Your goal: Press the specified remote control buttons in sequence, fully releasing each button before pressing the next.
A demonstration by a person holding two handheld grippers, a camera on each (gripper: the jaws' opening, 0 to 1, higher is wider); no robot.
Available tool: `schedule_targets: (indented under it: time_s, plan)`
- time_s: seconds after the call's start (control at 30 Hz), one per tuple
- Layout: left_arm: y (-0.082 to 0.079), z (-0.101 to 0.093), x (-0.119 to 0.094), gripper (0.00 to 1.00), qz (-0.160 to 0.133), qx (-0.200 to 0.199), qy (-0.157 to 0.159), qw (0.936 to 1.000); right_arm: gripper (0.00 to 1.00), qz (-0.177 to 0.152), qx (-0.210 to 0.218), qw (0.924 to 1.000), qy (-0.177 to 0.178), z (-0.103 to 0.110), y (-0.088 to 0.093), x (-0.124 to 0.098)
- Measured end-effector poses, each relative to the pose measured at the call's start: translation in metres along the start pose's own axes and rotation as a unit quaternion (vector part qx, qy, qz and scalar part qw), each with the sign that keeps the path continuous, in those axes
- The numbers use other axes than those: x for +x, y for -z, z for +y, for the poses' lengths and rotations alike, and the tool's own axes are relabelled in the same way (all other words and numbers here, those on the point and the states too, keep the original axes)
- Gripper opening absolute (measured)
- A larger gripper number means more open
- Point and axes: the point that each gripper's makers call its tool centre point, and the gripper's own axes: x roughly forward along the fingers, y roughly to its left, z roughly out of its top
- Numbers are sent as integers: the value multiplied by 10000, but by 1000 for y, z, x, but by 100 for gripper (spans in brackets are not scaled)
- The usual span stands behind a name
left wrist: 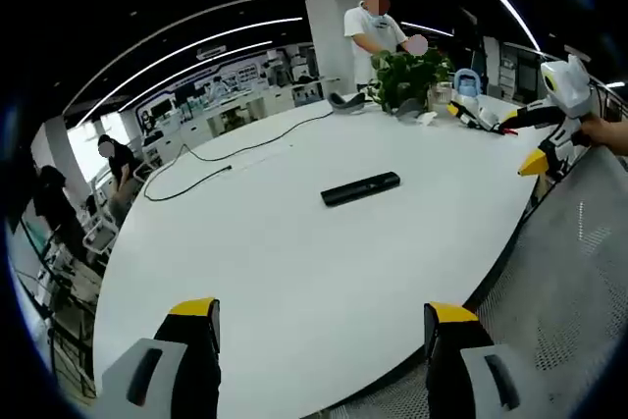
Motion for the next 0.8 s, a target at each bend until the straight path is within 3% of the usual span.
schedule_targets:
  time_s: [0.8]
  plan:
    - [2,1,0,90,17,-86,1,10000,83,-4,16,10000,21,-1,0,-1]
